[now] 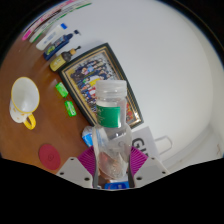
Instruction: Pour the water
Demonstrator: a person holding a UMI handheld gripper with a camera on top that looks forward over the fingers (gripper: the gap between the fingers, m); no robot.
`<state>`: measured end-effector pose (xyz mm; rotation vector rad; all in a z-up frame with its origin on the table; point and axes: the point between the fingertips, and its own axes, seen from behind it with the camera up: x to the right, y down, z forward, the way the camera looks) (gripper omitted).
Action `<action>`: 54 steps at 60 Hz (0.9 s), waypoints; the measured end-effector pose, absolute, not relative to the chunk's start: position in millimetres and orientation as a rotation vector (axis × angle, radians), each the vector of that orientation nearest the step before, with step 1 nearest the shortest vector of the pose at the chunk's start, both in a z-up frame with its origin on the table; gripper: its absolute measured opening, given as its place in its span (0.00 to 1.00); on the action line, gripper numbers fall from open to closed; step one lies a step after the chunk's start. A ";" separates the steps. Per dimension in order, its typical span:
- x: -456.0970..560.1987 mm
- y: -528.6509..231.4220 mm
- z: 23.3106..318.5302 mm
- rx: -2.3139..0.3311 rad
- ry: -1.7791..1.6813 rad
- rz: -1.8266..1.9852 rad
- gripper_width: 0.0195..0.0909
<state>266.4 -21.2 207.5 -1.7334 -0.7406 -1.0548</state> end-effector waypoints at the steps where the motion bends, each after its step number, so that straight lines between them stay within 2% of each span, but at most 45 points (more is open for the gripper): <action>1: 260.2 -19.0 209.4 -1.713 -0.779 -1.097 0.29; 9: 210.0 -3.9 213.4 -1.516 -1.095 -1.381 0.29; 21: 169.9 7.7 196.1 -1.211 -1.506 -1.677 0.29; 31: 167.6 5.4 182.5 -1.116 -1.689 -1.774 0.30; 43: 171.1 -2.7 191.3 -1.262 -1.579 -1.683 0.29; 54: 178.2 -15.7 202.1 -1.632 -1.161 -1.260 0.30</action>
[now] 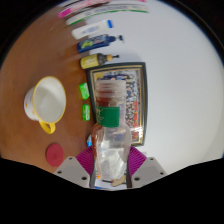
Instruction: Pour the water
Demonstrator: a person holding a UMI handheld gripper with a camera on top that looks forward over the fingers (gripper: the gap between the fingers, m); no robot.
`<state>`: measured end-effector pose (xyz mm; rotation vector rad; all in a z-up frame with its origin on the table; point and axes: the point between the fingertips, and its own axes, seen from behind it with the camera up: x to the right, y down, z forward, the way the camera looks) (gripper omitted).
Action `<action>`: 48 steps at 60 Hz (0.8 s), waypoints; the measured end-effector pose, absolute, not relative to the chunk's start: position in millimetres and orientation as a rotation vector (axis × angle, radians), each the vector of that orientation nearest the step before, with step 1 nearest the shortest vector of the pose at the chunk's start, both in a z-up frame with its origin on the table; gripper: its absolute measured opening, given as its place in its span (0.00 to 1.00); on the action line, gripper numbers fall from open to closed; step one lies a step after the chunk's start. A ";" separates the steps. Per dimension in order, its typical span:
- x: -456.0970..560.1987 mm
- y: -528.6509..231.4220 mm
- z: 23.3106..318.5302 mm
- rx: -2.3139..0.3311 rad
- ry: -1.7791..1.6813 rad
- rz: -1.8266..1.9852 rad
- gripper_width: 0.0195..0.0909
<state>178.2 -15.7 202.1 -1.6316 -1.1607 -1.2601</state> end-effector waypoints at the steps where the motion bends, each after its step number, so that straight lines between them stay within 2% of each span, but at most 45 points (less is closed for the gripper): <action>1: 177.9 -17.3 201.5 -1.666 -1.115 -1.204 0.30; 12: 178.1 -32.6 191.6 -1.909 -0.651 -0.613 0.30; 23: 194.5 -27.4 143.2 -2.010 -0.241 -0.184 0.30; 40: 209.5 -19.9 47.7 -2.082 -0.073 0.007 0.32; 44: 209.1 -18.6 51.0 -2.032 -0.057 0.032 0.31; 48: 209.0 -19.1 50.0 -2.011 -0.027 0.043 0.35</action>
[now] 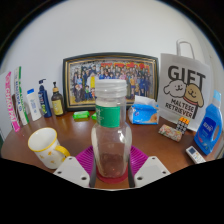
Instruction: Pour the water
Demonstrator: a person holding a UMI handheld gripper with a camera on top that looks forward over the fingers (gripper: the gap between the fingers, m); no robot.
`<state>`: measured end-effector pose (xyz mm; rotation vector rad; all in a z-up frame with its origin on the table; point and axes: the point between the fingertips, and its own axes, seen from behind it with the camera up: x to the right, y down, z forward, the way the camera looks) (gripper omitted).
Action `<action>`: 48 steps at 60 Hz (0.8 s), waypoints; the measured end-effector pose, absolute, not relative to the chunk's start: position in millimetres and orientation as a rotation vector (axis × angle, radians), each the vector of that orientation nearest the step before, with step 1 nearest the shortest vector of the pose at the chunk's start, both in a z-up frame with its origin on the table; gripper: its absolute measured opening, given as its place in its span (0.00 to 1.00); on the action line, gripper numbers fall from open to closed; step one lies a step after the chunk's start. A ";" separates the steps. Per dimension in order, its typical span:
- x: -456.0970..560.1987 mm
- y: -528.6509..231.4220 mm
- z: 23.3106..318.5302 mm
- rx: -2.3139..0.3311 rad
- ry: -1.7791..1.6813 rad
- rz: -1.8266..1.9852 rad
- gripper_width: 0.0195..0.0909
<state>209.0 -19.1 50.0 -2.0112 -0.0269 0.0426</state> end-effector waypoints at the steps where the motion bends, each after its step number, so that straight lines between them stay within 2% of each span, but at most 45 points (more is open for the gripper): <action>1: 209.9 -20.2 50.4 -2.007 -0.025 0.044 0.37; 10: 211.7 -23.6 47.3 -2.025 -0.009 0.018 0.53; 12: 212.9 -26.7 44.7 -2.050 -0.005 0.008 0.66; 15: 213.4 -33.0 44.4 -2.070 0.002 -0.003 0.95; 18: 214.4 -41.8 49.1 -2.091 0.010 -0.026 0.91; 48: 130.7 -246.5 141.1 -2.287 0.156 -0.223 0.92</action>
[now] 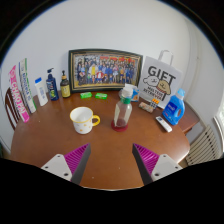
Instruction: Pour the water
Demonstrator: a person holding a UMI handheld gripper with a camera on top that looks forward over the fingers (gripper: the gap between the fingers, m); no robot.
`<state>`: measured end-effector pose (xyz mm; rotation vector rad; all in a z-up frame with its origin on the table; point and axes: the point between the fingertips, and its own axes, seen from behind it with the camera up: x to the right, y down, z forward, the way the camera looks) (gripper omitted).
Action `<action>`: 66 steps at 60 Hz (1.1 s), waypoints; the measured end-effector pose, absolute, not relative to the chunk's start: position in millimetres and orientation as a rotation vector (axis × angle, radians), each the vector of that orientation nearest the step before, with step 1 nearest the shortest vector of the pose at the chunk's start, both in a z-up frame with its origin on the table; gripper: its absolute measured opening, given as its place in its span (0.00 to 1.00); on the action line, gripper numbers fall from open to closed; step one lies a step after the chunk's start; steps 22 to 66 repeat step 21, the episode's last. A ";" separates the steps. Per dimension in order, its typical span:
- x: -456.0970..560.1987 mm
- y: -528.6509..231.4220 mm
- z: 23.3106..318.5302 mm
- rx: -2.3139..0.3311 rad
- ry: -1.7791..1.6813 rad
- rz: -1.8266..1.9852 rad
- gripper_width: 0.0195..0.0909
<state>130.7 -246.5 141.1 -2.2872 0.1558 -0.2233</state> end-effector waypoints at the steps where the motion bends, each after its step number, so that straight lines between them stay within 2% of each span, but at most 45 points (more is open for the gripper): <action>1: 127.8 -250.8 142.8 -2.289 0.158 -0.227 0.92; 21: 101.5 -275.2 163.5 -2.263 0.167 -0.252 0.92; 66: 101.5 -275.2 163.5 -2.263 0.167 -0.252 0.92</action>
